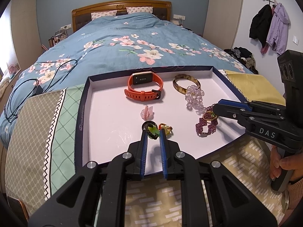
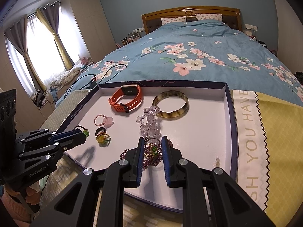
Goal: Organize jewelry
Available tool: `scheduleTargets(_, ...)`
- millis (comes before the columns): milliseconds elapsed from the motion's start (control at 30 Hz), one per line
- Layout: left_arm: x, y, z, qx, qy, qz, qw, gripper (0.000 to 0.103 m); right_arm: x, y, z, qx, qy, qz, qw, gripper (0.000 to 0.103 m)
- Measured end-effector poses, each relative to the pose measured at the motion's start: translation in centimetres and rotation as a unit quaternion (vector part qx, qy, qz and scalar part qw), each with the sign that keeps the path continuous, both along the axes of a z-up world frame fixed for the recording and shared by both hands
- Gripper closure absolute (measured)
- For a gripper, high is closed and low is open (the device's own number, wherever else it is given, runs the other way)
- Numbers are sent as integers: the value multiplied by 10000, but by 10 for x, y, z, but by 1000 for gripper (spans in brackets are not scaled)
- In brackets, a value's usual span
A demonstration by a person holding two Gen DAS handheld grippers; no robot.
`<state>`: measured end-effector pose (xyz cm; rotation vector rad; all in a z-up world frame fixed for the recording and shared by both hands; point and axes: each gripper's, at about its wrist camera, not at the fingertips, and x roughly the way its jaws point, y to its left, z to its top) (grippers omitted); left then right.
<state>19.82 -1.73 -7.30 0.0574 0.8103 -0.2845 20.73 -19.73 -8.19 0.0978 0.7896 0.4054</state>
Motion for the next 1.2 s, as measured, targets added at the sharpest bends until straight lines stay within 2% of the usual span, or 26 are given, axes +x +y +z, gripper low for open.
scheduleTargets(667,4,-2,-7,14,90,43,9999,89,-4,0,-3,-104,6,10,9999,85)
scheduleTargets(833,-1,1,-3,-41,-3,139,9999,64,-8,-2,0,-99,-53,-40,9999,66)
scheduleTargets(867,-3,3,-1,-78,-34,154,9998,61,-11,-5,2,-123,-94,-74,9999,58)
scheduleTargets(967,-11,7,7,-111,-210,220,9995,50,-20,-9,9,-157,-242,-117,9995,53)
scheduleTargets(1033,-20,9,13,-128,-380,266,9988,34,-28,-11,15,-160,-378,-158,9990,40)
scheduleTargets(1067,-26,11,16,-131,-494,296,9983,29,-34,-13,19,-157,-498,-195,9984,31)
scheduleTargets(1100,-29,12,19,-133,-561,313,9978,18,-38,-14,23,-163,-580,-213,9980,24)
scheduleTargets(1200,-49,15,30,-125,-939,378,9948,9,-55,-17,33,-244,-909,-318,9951,10)
